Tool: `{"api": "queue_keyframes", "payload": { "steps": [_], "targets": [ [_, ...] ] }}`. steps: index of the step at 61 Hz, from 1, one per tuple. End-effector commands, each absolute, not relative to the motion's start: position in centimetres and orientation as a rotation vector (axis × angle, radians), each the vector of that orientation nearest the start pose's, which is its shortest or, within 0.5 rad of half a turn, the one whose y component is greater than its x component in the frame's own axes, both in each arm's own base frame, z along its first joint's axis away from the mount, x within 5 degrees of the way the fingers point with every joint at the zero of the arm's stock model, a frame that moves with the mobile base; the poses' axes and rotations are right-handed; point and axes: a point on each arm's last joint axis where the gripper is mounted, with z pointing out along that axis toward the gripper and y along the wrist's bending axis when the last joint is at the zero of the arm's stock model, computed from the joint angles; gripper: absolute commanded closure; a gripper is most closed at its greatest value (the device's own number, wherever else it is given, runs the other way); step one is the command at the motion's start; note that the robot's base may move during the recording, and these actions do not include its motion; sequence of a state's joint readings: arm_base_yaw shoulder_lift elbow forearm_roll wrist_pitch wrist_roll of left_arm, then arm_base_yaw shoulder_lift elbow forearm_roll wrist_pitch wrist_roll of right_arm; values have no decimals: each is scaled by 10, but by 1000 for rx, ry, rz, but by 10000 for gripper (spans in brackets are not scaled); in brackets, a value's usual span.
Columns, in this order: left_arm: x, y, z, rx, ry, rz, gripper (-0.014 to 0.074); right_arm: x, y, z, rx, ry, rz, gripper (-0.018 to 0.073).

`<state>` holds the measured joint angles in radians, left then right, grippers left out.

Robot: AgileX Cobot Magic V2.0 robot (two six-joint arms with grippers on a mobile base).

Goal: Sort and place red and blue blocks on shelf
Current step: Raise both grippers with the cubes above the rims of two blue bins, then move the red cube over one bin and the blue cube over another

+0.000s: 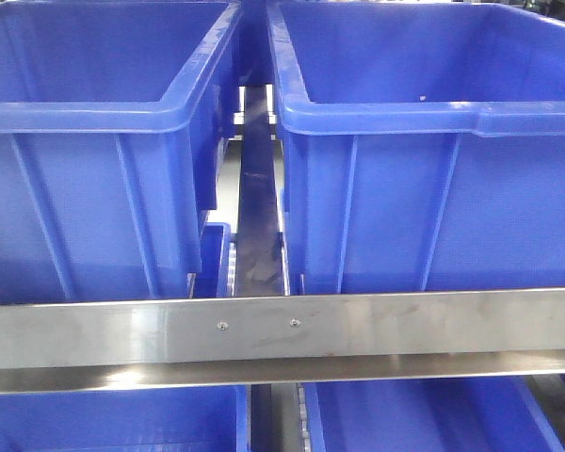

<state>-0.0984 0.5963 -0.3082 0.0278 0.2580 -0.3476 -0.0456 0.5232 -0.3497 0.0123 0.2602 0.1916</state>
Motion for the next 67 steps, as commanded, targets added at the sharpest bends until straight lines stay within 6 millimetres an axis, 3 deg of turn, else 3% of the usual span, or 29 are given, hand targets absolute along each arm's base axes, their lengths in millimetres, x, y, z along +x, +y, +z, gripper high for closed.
{"api": "queue_keyframes", "payload": {
  "steps": [1, 20, 38, 54, 67],
  "targets": [
    [125, -12, 274, -229, 1870, -299, 472, 115, -5, 288, 202, 1766, 97, 510],
    [128, -12, 295, -216, 1767, -316, 472, 120, -6, 317, 195, 1702, 100, 510],
    [133, -13, 299, -211, 1730, -322, 472, 146, -7, 346, 193, 1690, 101, 510],
    [155, -15, 317, -209, 1722, -323, 472, 178, -4, 368, 164, 1687, 115, 510],
    [186, -18, 332, -211, 1737, -321, 472, 211, 9, 371, 69, 1703, 118, 510]
  ]
}}
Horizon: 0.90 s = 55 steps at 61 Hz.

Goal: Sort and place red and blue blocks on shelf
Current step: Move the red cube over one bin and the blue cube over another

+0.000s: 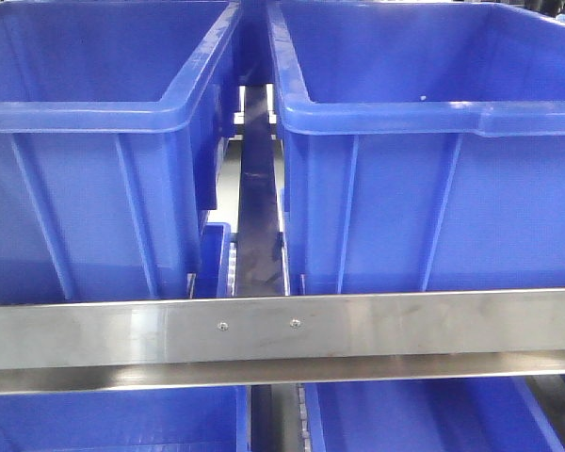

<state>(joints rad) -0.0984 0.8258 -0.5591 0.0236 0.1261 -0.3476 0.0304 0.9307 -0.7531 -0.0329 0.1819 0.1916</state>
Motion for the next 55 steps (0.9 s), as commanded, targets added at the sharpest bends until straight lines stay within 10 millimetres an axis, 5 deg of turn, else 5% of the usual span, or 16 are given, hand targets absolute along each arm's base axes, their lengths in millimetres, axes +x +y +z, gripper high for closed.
{"api": "queue_keyframes", "payload": {
  "steps": [1, 28, 43, 49, 55],
  "targets": [
    [188, -19, 333, -211, 1738, -321, 472, 213, 9, 372, 62, 1702, 117, 510],
    [271, -27, 331, -221, 1822, -309, 472, 266, 14, 357, 50, 1772, 116, 510],
    [288, -29, 329, -223, 1838, -307, 471, 275, 15, 350, 45, 1771, 116, 503],
    [288, -29, 329, -201, 1839, -291, 461, 275, 15, 351, 44, 1763, 117, 418],
    [288, -30, 329, -132, 1843, -249, 335, 276, 15, 353, 38, 1741, 116, 221]
  ]
}}
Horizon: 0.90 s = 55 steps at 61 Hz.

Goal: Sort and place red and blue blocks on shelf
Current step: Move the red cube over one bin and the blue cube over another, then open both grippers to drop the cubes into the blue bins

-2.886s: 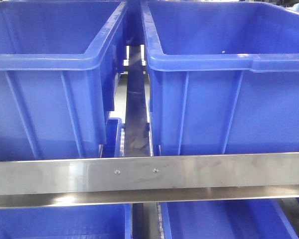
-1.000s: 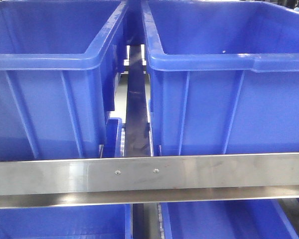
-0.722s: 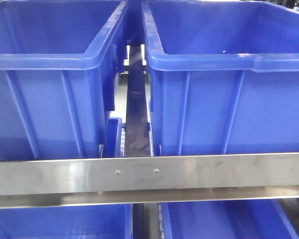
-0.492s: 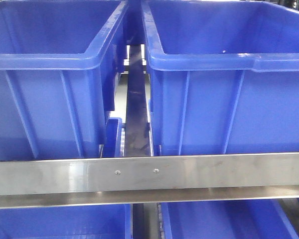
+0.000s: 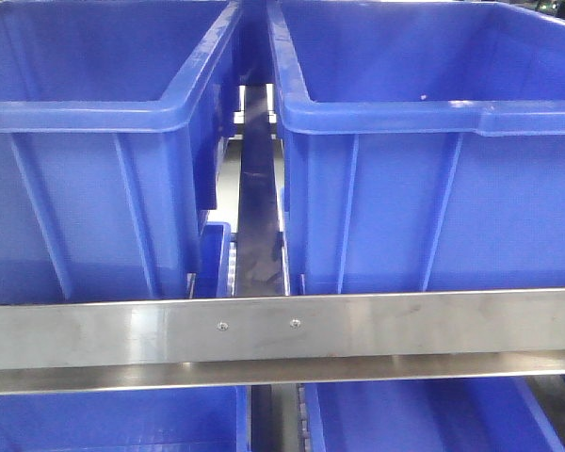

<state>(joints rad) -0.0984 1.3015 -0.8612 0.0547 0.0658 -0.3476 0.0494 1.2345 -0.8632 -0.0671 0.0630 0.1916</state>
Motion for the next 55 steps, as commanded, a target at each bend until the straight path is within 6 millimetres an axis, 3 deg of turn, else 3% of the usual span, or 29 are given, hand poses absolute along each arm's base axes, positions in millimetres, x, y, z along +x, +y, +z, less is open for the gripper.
{"api": "queue_keyframes", "payload": {
  "steps": [1, 5, 10, 24, 30, 36, 44, 49, 55],
  "targets": [
    [288, -31, 329, -122, 1844, -245, 307, 276, 15, 353, 38, 1738, 116, 189],
    [287, -34, 329, -99, 1845, -242, 165, 276, 15, 354, 34, 1724, 116, 53],
    [287, -37, 329, -88, 1848, -250, 21, 276, 15, 355, 33, 1717, 117, -8],
    [286, -39, 329, -90, 1848, -257, 8, 276, 15, 355, 33, 1718, 117, -1],
    [286, -39, 329, -90, 1852, -256, 55, 276, 15, 355, 33, 1718, 117, -1],
    [284, -38, 331, -90, 1847, -256, 196, 276, 15, 355, 33, 1717, 117, 32],
    [278, -37, 339, -89, 1819, -260, 493, 276, 15, 355, 33, 1717, 117, 284],
    [274, -37, 345, -87, 1796, -263, 453, 276, 15, 355, 33, 1717, 117, 515],
    [271, -36, 348, -87, 1787, -264, 464, 276, 15, 355, 33, 1712, 118, 489]
  ]
}}
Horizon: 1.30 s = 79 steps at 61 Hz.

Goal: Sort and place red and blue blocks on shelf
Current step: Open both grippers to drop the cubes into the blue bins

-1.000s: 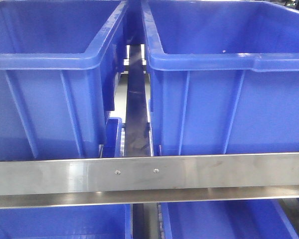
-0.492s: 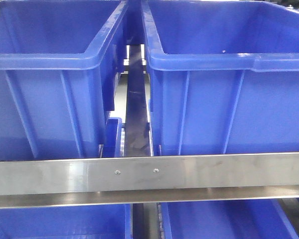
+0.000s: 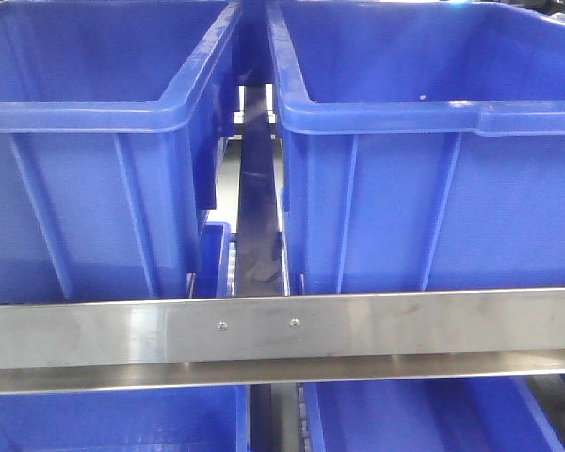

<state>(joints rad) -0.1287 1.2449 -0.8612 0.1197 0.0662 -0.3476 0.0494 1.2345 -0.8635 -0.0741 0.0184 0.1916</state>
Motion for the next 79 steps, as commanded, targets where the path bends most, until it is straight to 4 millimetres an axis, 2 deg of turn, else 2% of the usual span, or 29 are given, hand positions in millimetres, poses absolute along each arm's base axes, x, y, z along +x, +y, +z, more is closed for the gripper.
{"api": "queue_keyframes", "payload": {
  "steps": [1, 16, 27, 33, 43, 53, 65, 71, 79],
  "targets": [
    [271, -36, 349, -87, 1785, -264, 464, 276, 15, 355, 33, 1711, 118, 498],
    [260, -34, 353, -69, 1816, -229, 464, 270, 15, 361, 18, 1692, 107, 513],
    [242, -30, 354, -20, 1835, -165, 464, 252, 14, 376, -47, 1660, 48, 513],
    [228, -28, 355, -18, 1817, -165, 465, 238, 13, 377, -46, 1668, 39, 513],
    [202, -25, 349, -15, 1786, -168, 465, 210, 15, 366, -63, 1661, 54, 513],
    [176, -22, 333, -10, 1775, -170, 465, 177, 20, 349, -99, 1644, 85, 513],
    [147, -18, 315, -10, 1756, -172, 465, 143, 17, 331, -101, 1614, 89, 513],
    [138, -17, 309, -10, 1749, -173, 465, 132, 16, 326, -100, 1597, 90, 513],
    [135, -16, 303, -10, 1757, -172, 465, 128, 15, 324, -100, 1587, 90, 513]
  ]
}}
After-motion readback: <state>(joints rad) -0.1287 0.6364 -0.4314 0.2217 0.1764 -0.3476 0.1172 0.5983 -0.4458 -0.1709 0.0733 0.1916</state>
